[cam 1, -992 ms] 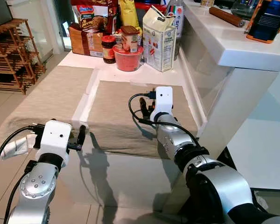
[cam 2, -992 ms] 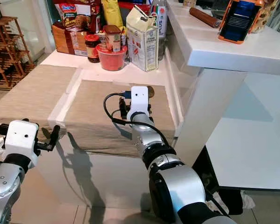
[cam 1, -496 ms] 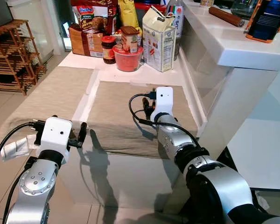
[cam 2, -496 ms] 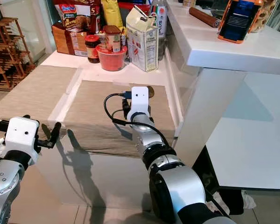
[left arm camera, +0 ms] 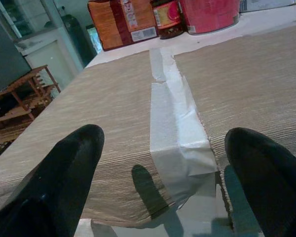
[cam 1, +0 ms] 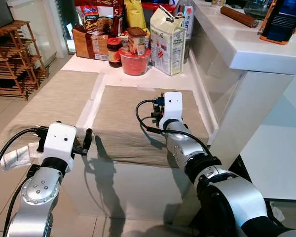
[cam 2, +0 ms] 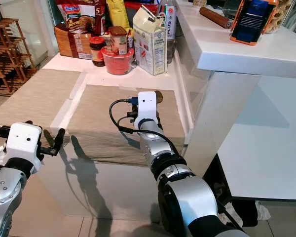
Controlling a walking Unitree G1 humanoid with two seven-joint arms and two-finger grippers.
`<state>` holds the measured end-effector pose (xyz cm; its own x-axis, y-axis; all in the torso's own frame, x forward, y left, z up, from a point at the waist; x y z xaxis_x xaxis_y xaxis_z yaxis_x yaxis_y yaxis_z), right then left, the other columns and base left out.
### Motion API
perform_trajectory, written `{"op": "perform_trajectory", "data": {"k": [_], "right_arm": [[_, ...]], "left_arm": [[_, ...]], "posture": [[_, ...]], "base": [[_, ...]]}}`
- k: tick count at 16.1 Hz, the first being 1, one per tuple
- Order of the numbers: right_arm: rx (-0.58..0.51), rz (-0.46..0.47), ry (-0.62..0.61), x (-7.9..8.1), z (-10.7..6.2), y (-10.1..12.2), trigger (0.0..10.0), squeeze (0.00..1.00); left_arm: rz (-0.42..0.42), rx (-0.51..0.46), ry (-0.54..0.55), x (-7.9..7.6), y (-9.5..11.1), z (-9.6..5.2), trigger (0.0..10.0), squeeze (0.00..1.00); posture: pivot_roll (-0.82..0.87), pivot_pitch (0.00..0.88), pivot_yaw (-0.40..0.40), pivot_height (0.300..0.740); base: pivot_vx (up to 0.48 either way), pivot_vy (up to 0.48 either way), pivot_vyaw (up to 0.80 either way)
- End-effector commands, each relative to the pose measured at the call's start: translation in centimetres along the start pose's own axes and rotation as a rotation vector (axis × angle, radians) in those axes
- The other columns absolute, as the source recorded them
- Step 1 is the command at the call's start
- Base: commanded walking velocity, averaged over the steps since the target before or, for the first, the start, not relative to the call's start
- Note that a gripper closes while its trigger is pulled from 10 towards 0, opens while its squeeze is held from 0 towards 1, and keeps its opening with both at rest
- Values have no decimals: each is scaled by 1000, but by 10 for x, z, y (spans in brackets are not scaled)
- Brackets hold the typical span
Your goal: Setting the table
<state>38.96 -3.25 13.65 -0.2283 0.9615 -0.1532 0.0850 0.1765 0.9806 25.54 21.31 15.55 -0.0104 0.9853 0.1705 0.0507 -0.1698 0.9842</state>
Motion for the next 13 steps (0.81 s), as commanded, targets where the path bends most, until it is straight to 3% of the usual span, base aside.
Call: {"op": "perform_trajectory", "data": {"k": [1, 5, 6, 7, 10, 13], "right_arm": [[15, -4, 12, 6, -2, -5, 0, 0], [-61, -49, -28, 0, 3, 18, 0, 0], [-96, -49, -43, -2, 5, 28, 10000, 827], [-115, -43, -44, -3, 6, 35, 10000, 1000], [-167, -13, -39, -3, 9, 57, 10000, 1000], [-141, -4, -42, -4, 9, 52, 10000, 1000]], "left_arm": [[-4, -8, -18, -3, 2, 2, 10000, 0], [-4, -14, -20, -2, 4, 5, 10000, 0], [-4, -16, -20, -3, 4, 5, 10000, 0], [-4, -17, -21, -3, 4, 6, 10000, 0], [-6, -22, -28, -5, 5, 8, 10000, 0], [-9, -24, -29, -7, 5, 9, 10000, 0]], "posture": [[230, 0, -24, 736], [231, 0, -23, 736], [231, 0, -22, 736], [229, 0, -22, 736], [226, 0, -25, 736], [226, 0, -27, 736]], "base": [[0, 0, 0], [0, 0, 0], [0, 0, 0], [0, 0, 0], [0, 0, 0], [0, 0, 0]]}}
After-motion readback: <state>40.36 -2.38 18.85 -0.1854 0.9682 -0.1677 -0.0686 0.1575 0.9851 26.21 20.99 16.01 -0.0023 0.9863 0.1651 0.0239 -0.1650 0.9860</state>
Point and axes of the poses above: a point about 5 cm out from each wrist's last joint towards the gripper, its own z axis pointing out of the wrist towards the gripper, its own y axis along the axis of the wrist's last joint, x = y × z, the point moved 1 cm from there along z, pointing out of the wrist towards the gripper, and after that the axes turned 11 degrees about -z, right-handed, at the moved point
